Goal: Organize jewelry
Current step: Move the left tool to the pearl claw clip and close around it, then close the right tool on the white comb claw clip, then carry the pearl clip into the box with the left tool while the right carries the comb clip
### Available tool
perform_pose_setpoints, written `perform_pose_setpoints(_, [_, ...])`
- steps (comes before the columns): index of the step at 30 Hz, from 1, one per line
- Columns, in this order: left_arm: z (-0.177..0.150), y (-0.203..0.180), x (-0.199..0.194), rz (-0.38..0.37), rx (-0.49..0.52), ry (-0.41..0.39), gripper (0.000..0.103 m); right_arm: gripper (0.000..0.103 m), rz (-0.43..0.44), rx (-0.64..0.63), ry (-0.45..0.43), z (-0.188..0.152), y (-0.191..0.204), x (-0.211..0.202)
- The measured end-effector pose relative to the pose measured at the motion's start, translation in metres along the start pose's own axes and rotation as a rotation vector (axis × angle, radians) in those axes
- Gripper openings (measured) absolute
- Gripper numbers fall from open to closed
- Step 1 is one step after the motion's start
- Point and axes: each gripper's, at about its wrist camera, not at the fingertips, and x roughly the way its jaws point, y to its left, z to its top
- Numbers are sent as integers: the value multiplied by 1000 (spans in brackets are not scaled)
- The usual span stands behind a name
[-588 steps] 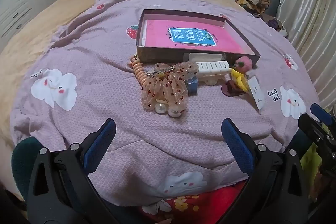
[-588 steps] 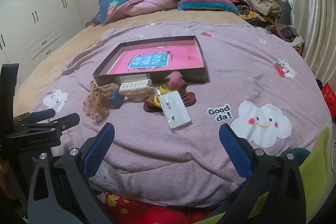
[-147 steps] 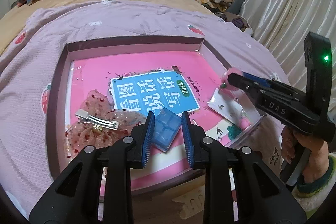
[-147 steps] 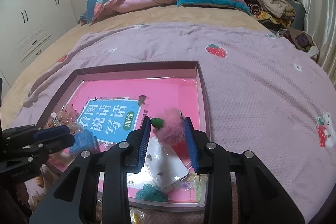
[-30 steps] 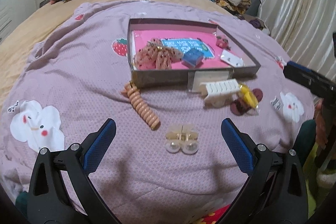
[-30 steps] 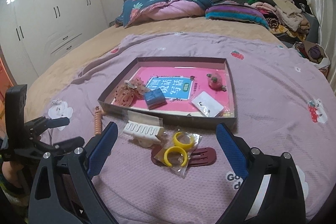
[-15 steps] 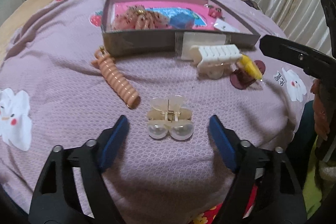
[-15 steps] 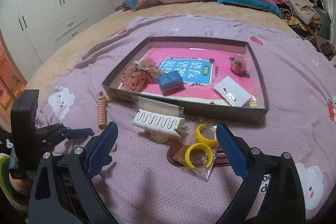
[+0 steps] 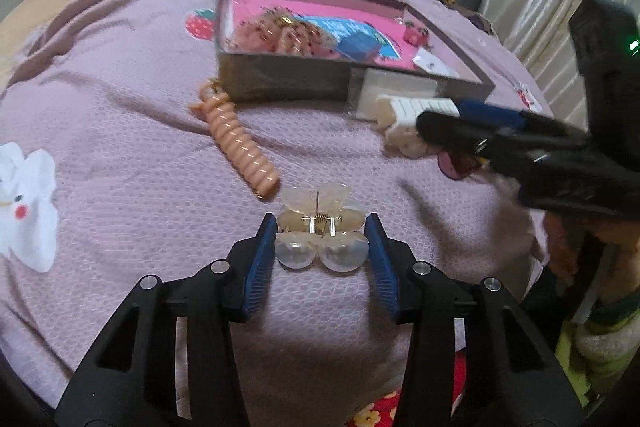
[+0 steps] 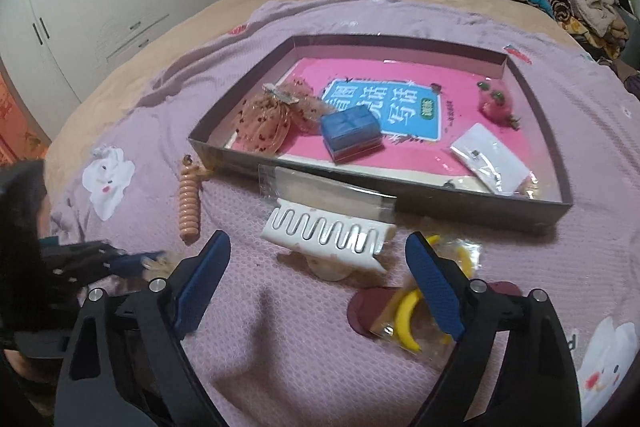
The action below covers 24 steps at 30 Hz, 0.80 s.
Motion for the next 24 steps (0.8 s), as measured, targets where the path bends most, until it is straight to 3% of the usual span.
perform_pose_setpoints(4, [2, 4, -12, 11, -13, -29, 37, 82, -36, 2, 15, 0, 5, 14])
perform_pose_setpoints(5, [2, 6, -14, 14, -15, -35, 37, 75, -47, 3, 15, 0, 5, 17])
perform_pose_setpoints(7, [2, 8, -17, 15, -24, -43, 37, 72, -47, 9, 18, -1, 5, 21])
perform_pose_setpoints(13, [5, 9, -21, 19, -27, -58, 37, 71, -33, -5, -3, -4, 7, 15])
perform_pose_setpoints(24, [11, 5, -36, 37, -19, -105, 37, 71, 35, 3, -100, -3, 6, -39])
